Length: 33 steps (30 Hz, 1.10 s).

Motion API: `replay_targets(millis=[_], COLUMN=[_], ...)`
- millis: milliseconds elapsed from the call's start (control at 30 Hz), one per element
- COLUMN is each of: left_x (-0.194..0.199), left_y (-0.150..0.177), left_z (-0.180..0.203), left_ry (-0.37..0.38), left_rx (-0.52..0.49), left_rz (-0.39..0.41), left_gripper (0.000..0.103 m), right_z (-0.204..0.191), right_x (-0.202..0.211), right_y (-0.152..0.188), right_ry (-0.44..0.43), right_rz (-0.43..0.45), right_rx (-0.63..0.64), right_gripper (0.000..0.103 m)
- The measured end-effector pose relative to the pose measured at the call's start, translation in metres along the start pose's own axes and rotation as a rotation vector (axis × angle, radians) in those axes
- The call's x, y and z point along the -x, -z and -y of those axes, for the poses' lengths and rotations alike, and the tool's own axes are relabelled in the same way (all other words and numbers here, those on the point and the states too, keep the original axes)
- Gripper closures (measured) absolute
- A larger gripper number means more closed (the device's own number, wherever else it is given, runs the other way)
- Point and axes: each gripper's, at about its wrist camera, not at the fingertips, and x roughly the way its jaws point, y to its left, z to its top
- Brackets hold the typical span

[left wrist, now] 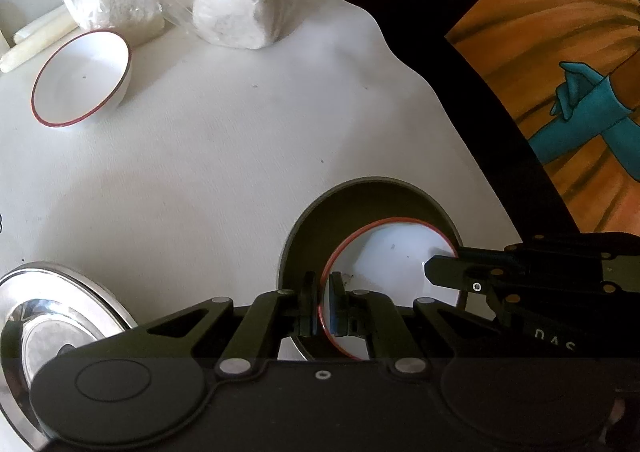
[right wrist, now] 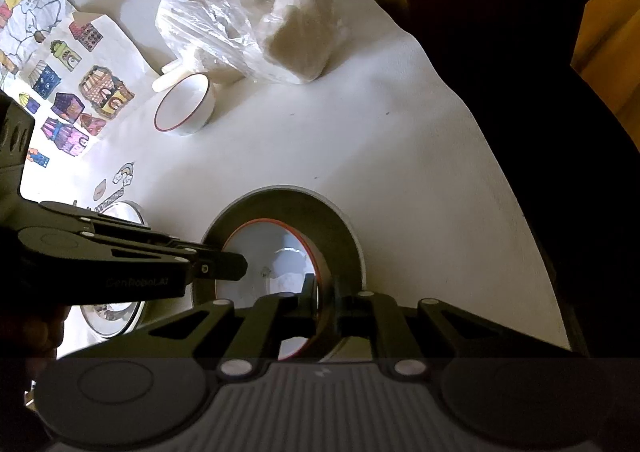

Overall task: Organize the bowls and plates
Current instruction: 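Lift the white bowl with both grippers and lower it into the steel bowl, then open both grippers and lift them out of the steel bowl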

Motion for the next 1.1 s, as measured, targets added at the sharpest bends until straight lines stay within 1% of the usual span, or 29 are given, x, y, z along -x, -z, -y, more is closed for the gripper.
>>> replay_targets(millis=[500,767,833,933,967,1033,1067,1100], left_x=[0.000,0.012,0.018,0.031,0.035,0.044,0.049,0.054], left_y=[-0.003,-0.003,-0.004,-0.005,-0.006,-0.007,-0.008,-0.009], left_z=[-0.004,-0.013,-0.015,-0.020,-0.022,-0.028,-0.033,-0.038], left_ry=[-0.007,0.019,0.030,0.045,0.041,0.031,0.026,0.019], left_rx=[0.026,0.060,0.070,0.090,0.099,0.122,0.139,0.155], left_rz=[0.011,0.038,0.054,0.095,0.113,0.149,0.170,0.190], left_gripper=[0.098,0.094,0.094,0.089,0.086,0.084,0.078,0.070], right_z=[0.006,0.010,0.009,0.004,0.003,0.000,-0.001,-0.002], right_x=[-0.003,0.003,0.005,0.014,0.016,0.019,0.020,0.021], right_y=[-0.005,-0.008,-0.008,-0.011,-0.013,-0.019,-0.023,-0.026], right_ry=[-0.014,-0.025,-0.024,-0.033,-0.037,-0.042,-0.046,-0.052], right_rz=[-0.002,-0.002,-0.003,0.019,0.028,0.045,0.055,0.066], right_rx=[0.000,0.005,0.013,0.033,0.039,0.052,0.056,0.060], right_gripper=[0.093,0.093,0.089,0.087,0.087,0.086,0.086,0.086])
